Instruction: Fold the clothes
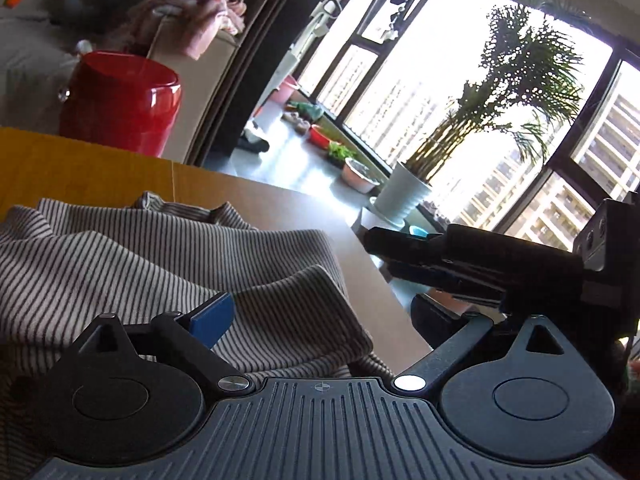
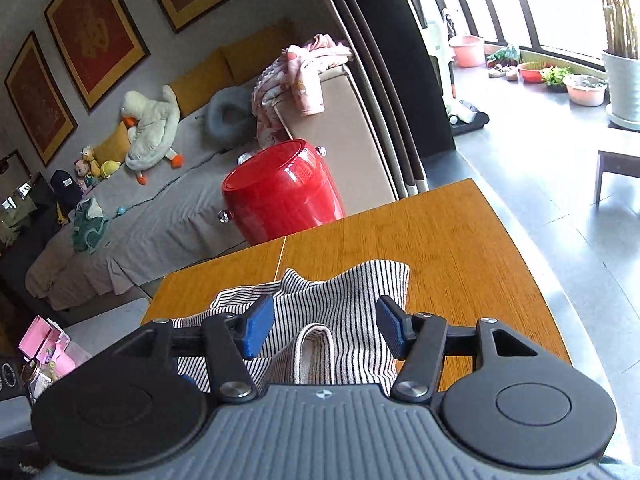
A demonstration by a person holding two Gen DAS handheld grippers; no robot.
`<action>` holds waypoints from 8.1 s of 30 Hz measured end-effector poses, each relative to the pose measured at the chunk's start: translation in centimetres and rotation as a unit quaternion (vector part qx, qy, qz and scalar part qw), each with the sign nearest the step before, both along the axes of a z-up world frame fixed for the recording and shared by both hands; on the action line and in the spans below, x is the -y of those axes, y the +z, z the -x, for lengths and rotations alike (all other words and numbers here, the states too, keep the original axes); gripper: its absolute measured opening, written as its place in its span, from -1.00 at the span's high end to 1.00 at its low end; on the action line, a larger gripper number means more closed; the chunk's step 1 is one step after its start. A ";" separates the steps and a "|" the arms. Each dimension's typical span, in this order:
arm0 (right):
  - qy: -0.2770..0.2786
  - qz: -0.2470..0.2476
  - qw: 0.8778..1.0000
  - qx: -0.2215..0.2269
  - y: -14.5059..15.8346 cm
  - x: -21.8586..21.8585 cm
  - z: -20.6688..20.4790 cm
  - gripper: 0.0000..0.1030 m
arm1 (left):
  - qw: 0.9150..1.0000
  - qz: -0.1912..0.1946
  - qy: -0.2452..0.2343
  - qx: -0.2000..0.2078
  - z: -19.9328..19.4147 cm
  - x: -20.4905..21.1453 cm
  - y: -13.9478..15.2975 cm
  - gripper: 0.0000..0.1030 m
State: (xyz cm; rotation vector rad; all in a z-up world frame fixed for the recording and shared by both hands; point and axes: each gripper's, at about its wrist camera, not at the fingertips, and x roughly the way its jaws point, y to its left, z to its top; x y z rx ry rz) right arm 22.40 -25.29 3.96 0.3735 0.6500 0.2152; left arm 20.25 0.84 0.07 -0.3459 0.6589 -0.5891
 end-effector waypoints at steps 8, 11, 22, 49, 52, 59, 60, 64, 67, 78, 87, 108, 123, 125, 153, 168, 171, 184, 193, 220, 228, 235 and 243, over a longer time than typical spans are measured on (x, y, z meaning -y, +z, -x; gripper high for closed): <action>0.029 0.038 0.999 -0.017 -2.4 -2.4 0.2 -0.20 | 0.995 -0.069 0.033 0.071 5.2 -3.0 -1.1 -1.00; 0.038 0.076 0.996 -0.021 -3.6 -4.2 0.4 -0.20 | 0.995 -0.054 0.050 0.063 5.3 -3.9 -1.7 -1.00; 0.093 0.255 0.961 0.051 -1.5 -9.0 1.8 0.86 | 0.995 -0.046 0.093 -0.004 4.4 -6.1 -3.0 -1.00; -0.011 0.164 0.986 0.015 -2.5 -1.5 -2.0 0.38 | 0.995 -0.053 0.086 0.013 4.4 -6.3 -2.6 -1.00; 0.010 0.133 0.990 0.052 -0.8 -1.9 -1.4 0.38 | 0.994 -0.061 0.074 0.047 3.7 -6.1 -0.9 -1.00; 0.043 0.112 0.993 0.018 -5.8 -3.1 -0.6 0.38 | 0.993 -0.073 0.097 0.005 -1.8 -5.4 -1.9 -1.00; 0.049 0.123 0.991 0.037 -6.4 -3.2 0.2 0.39 | 0.992 -0.075 0.096 0.008 -1.9 -5.3 -2.0 -1.00; 0.052 0.120 0.990 0.044 -6.5 -3.0 0.3 0.38 | 0.992 -0.093 0.089 0.017 -1.9 -4.8 -2.3 -1.00; 0.061 0.120 0.990 0.047 -6.5 -2.9 -0.3 0.36 | 0.990 -0.104 0.088 0.020 -2.0 -4.4 -2.4 -1.00; 0.108 0.123 0.984 0.065 -6.6 -2.2 -1.0 0.14 | 0.989 -0.120 0.085 0.032 0.9 -4.4 -1.9 -1.00; 0.107 0.137 0.983 0.066 -6.3 -2.6 -0.6 0.03 | 0.992 -0.078 0.096 0.025 -4.9 -4.2 -1.9 -1.00; 0.033 0.192 0.978 0.076 -3.1 -3.4 -2.3 -0.07 | 0.993 -0.066 0.092 0.038 -5.0 -4.7 -3.3 -1.00; 0.046 0.221 0.971 0.081 -2.2 -4.3 -2.8 0.88 | 0.992 -0.022 0.103 0.071 -3.9 -5.9 -2.7 -1.00; 0.032 0.227 0.972 0.046 -4.5 -3.7 -3.4 0.86 | 0.993 -0.027 0.100 0.064 -4.2 -5.7 -2.9 -1.00; 0.043 0.120 0.990 0.053 -6.3 -2.8 -2.1 -0.02 | 0.996 -0.024 0.077 0.023 -5.1 -6.6 -2.5 -1.00; 0.056 0.080 0.993 0.059 -6.3 -1.7 -1.9 -0.18 | 0.988 0.006 0.135 -0.081 -6.7 -11.1 -3.4 -1.00; 0.060 0.079 0.993 0.058 -6.3 -1.8 -2.0 -0.22 | 0.989 -0.004 0.128 -0.074 -7.7 -10.0 -3.5 -1.00; 0.042 0.062 0.997 0.029 -5.3 1.1 -5.9 -0.32 | 0.986 -0.086 0.132 -0.049 -8.9 -9.9 -3.4 -0.81; 0.062 0.007 0.998 -0.016 -6.9 2.3 -9.2 -0.35 | 0.982 -0.137 0.120 -0.040 -9.9 -7.3 -3.2 -0.84; 0.210 0.181 0.946 0.168 2.2 -0.6 14.7 0.53 | 0.993 -0.085 0.057 0.060 7.8 -9.5 3.6 0.47; 0.217 0.234 0.943 0.090 -3.6 -0.6 21.7 0.42 | 0.993 -0.095 0.055 -0.032 14.4 -10.9 -2.0 0.38; 0.160 0.166 0.971 0.066 -1.8 4.7 24.1 0.16 | 0.995 -0.095 0.041 -0.016 16.6 -12.4 0.0 -0.16; 0.081 -0.060 0.994 0.046 -1.3 7.6 21.0 -0.22 | 0.995 -0.042 0.090 -0.008 14.4 -13.3 2.1 -0.69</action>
